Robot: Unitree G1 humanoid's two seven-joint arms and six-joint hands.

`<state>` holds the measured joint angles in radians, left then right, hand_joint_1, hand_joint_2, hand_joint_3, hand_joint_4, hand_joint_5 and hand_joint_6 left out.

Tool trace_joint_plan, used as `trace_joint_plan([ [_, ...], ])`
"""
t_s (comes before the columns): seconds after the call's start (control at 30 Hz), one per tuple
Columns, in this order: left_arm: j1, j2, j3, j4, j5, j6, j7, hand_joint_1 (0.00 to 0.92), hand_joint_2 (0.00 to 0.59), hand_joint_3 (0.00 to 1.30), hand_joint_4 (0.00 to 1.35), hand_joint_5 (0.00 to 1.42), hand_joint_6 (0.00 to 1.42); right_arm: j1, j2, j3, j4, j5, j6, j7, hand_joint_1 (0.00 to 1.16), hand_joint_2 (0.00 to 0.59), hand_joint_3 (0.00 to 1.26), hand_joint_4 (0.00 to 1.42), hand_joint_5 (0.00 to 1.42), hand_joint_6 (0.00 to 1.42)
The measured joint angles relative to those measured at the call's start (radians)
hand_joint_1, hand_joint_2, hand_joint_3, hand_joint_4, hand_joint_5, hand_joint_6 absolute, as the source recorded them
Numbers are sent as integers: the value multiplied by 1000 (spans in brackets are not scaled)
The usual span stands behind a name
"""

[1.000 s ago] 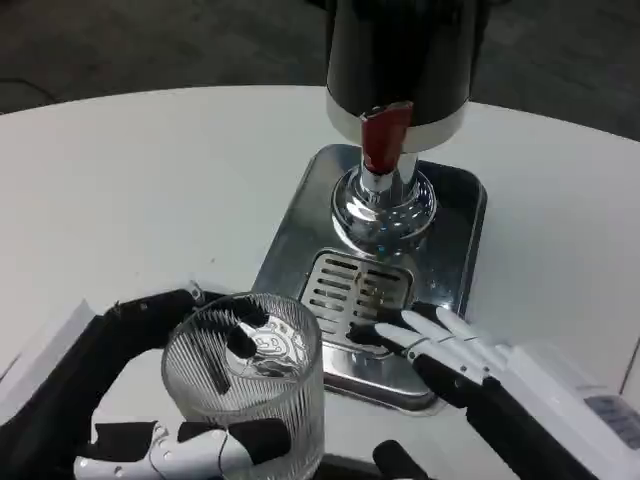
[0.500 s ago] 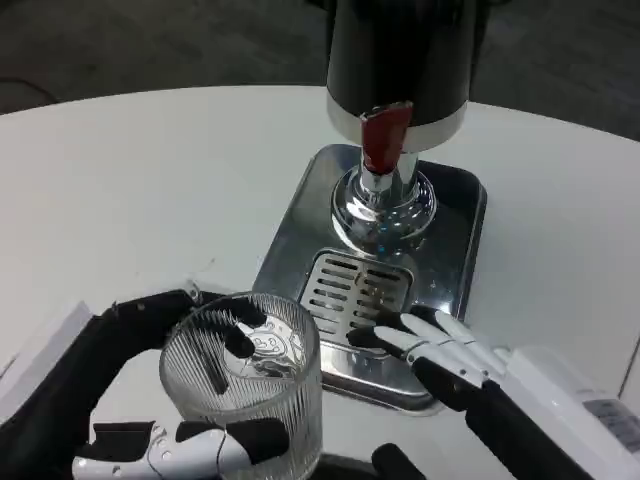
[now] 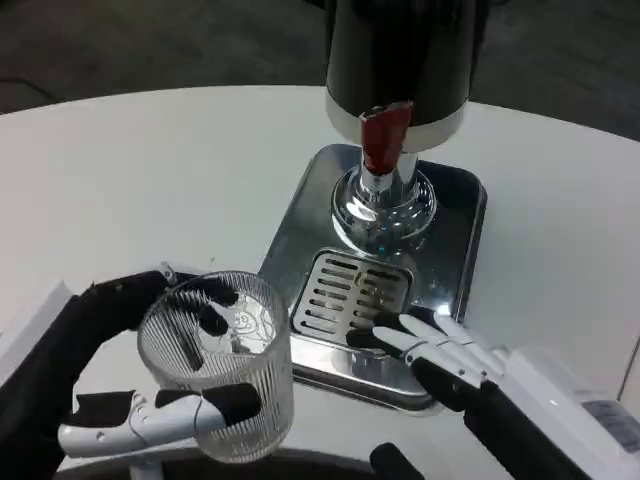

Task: Grasp the cup under the faucet to collect the drink, then remove the cup.

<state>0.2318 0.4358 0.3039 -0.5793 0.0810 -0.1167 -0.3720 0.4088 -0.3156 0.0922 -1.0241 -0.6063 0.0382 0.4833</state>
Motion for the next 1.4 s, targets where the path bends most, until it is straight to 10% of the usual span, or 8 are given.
trace_joint_plan([
  [0.57,-242,29,-36,381,134,-177,124,529,103,739,808,774,520,17,1,-1,-2,1,4,-1,526,479,160,72,0,0],
  [1.4,-595,52,-261,764,344,-255,278,536,107,736,798,771,517,54,18,-28,-8,11,2,-7,523,478,164,72,0,0],
])
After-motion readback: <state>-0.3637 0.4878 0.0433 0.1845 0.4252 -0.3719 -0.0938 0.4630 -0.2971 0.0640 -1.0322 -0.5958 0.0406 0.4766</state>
